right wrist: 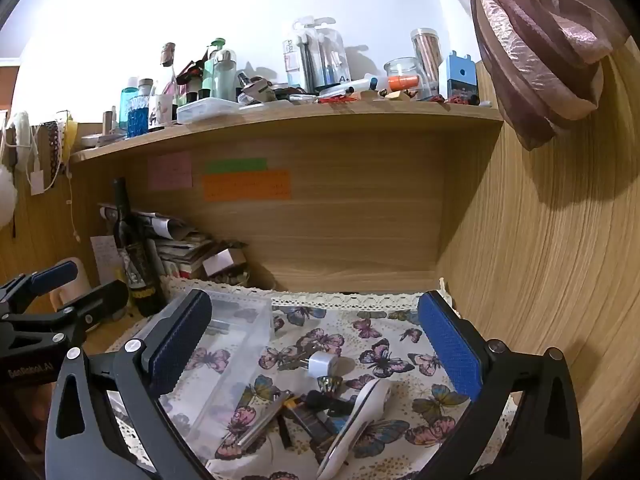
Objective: Organize rigid objects
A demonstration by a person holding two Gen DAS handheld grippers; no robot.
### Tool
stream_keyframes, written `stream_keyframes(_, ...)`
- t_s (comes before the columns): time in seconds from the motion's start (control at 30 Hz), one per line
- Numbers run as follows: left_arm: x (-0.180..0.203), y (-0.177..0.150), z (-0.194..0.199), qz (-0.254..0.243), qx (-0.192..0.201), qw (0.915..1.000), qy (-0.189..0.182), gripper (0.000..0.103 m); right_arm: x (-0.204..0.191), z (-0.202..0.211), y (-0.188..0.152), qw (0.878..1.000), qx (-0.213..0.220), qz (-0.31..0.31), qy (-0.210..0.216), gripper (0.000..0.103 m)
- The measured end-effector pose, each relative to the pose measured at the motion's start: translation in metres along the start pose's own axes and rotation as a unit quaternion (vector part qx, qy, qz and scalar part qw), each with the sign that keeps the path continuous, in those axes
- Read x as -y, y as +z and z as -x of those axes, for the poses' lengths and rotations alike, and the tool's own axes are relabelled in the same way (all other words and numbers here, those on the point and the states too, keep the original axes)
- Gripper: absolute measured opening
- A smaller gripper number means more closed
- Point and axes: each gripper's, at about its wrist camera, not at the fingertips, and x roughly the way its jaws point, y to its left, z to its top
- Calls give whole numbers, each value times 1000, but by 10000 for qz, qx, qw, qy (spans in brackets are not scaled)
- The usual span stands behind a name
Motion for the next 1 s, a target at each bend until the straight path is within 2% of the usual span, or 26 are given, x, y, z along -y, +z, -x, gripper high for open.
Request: stream_keyframes(1.0,-4,-1,-2,-30,72,10000,33,103,-2,-2,-2,10000,35,32,22,103)
